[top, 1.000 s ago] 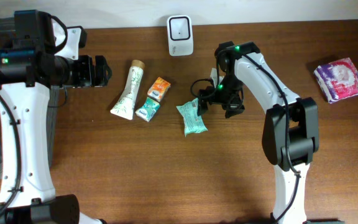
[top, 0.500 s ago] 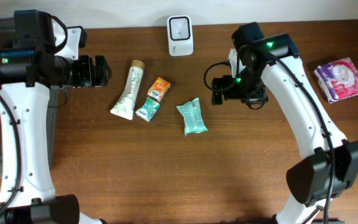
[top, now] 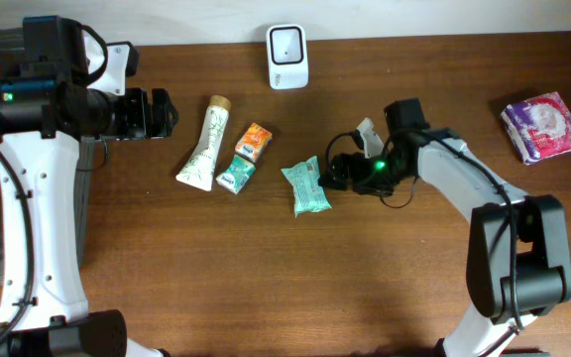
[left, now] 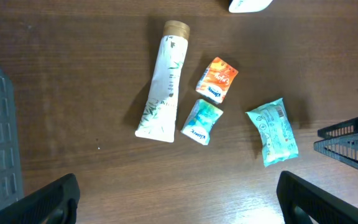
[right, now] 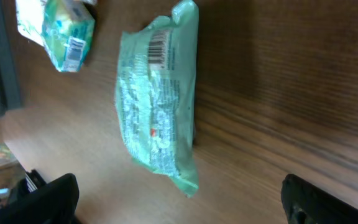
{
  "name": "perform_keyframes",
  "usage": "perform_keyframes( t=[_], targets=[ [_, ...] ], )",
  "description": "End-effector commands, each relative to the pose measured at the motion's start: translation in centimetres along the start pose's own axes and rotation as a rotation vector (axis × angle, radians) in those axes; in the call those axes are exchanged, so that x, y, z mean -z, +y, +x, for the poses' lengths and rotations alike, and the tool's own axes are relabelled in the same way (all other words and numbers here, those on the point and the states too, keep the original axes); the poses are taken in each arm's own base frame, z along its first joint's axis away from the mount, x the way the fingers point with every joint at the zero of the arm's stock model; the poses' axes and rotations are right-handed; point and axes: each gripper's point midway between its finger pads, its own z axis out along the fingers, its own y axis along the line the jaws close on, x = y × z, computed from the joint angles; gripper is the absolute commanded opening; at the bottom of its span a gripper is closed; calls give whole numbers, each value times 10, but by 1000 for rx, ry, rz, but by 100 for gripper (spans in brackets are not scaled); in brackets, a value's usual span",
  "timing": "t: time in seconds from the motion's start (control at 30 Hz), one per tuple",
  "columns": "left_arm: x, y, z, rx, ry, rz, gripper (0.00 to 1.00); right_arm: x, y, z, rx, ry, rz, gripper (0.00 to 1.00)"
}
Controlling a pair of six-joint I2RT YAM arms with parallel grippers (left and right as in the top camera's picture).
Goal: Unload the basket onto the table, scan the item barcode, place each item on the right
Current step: 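Grasp the green pack with the right gripper and lift it toward the scanner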
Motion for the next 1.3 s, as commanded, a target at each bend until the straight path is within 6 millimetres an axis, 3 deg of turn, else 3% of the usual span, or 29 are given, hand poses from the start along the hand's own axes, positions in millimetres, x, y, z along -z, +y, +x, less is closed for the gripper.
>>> perform_keyframes(
  t=[0.0,0.07,0.23,0.37,0.53,0.67,0.7,0.73,0.8,0.87,1.0,1.17,1.27],
  targets=[
    [0,-2,-1,-2,-2,11,99,-17,-8,11,-116,26,-38,92],
    [0,-2,-1,-2,-2,11,99,-25,-10,15,-110,37,-38,90],
    [0,-2,-1,-2,-2,11,99,-50,1,24,-61,75,-41,74],
    [0,-2,-1,-2,-2,11,99,-63,-6,26,-79,89,-40,66],
    [0,-2,-1,-2,-2,11,99,-71,-11,24,-73,84,-42,38],
    [0,-2,-1,-2,-2,11,99,-77,-16,24,-72,87,-42,29],
    [0,-2,-1,-2,-2,11,99,-78,-17,25,-72,87,-42,12],
    [0,-2,-1,-2,-2,11,99,-78,-16,24,-71,86,-47,4],
    [0,-2,-1,-2,-2,11,99,-76,-2,20,-49,78,-124,4],
    [0,-2,-1,-2,-2,11,99,-66,29,2,19,42,-261,4],
    [0,-2,-1,-2,-2,11,99,-40,59,-30,102,-35,-286,4],
    [0,-2,-1,-2,-2,11,99,14,115,-71,330,-206,-320,4],
    [0,-2,-1,-2,-2,11,99,36,135,-86,457,-301,-326,4]
  ],
)
